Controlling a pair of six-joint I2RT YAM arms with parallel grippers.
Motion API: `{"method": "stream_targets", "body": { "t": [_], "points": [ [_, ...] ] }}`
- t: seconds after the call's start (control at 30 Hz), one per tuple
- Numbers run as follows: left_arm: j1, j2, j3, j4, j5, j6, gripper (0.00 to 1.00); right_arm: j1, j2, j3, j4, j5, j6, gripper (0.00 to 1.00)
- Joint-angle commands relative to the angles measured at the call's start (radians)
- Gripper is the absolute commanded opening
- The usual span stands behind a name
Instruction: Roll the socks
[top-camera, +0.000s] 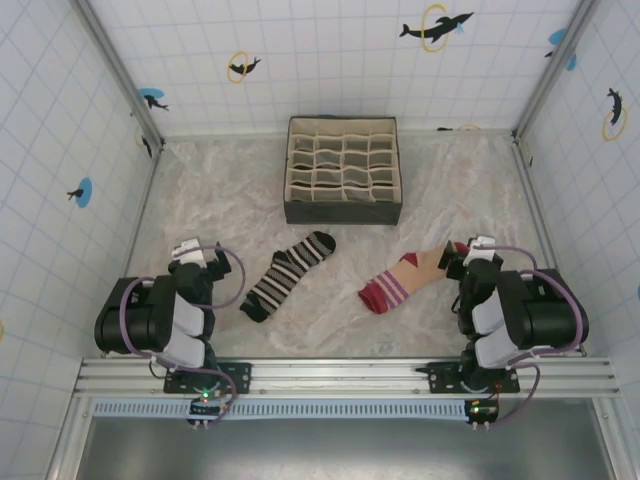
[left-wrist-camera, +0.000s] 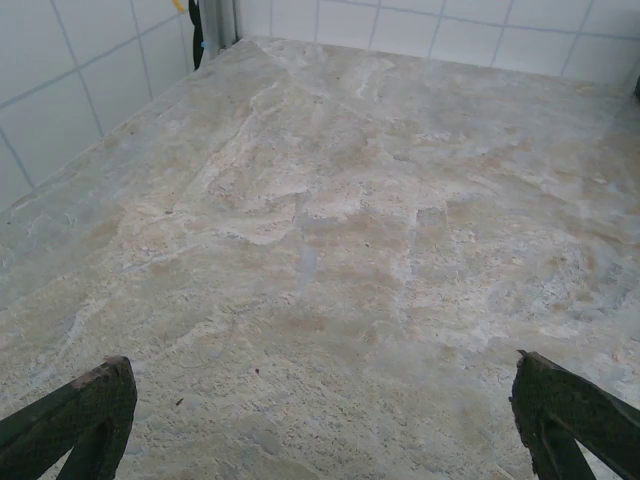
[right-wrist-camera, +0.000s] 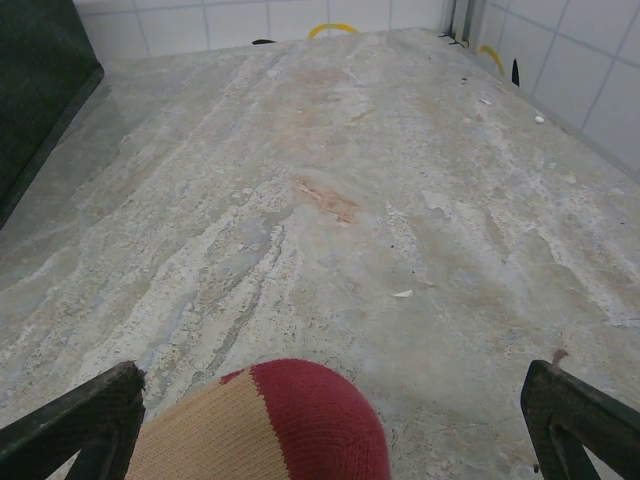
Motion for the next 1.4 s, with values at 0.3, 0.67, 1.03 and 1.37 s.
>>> {"method": "stream_targets", "body": {
  "t": [0.3,0.67,1.03,1.37],
  "points": [
    [-0.005,0.002,-0.012,0.004,-0.004,0.022,0.98,-0.005,-0.009,-0.019,-0.004,0.0,0.0,0.99],
    [-0.005,0.001,-0.012,0.004,-0.004,0.021,0.98,-0.004,-0.008,-0.019,-0.004,0.0,-0.001,0.99],
    [-0.03,-0.153,0.195,-0.459,-0.115,-0.012,0.97,0.12,-0.194,0.136,-0.415,0.105,-0.086,0.99],
    [-0.042,-0.26,0.697,-1.411,0.18,-0.449,0.87,0.396,-0.304,0.423,-1.109,0.243,0.061,0.99]
  ]
}}
